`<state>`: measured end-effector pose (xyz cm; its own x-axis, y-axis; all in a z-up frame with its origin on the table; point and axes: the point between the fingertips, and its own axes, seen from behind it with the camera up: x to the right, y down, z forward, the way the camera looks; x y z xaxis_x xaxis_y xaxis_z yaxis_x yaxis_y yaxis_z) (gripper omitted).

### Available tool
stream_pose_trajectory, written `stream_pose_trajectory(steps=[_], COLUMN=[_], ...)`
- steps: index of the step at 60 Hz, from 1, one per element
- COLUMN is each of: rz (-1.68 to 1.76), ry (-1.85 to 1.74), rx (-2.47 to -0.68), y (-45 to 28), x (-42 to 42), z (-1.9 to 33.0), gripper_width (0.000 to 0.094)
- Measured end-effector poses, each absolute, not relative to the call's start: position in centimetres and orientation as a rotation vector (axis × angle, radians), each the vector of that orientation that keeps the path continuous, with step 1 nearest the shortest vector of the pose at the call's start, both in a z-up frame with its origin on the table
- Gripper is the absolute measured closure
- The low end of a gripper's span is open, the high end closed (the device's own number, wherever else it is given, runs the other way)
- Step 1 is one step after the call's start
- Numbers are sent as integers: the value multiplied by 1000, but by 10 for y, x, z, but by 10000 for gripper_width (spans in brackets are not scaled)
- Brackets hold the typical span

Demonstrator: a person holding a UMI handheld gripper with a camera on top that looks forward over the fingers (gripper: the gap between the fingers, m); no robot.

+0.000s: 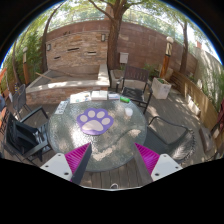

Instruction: Arrange mouse

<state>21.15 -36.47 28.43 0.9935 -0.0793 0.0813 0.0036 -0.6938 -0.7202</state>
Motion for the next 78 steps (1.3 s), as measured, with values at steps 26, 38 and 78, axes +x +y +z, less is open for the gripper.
stream_pose_trajectory(steps=[26, 38, 78], rz=[-133, -102, -59], ry=[112, 52, 36], rx=[-2361, -2253, -2273], y=[-212, -70, 77], x=[334, 378, 406], z=[151, 80, -11], gripper_width=[77, 98, 561])
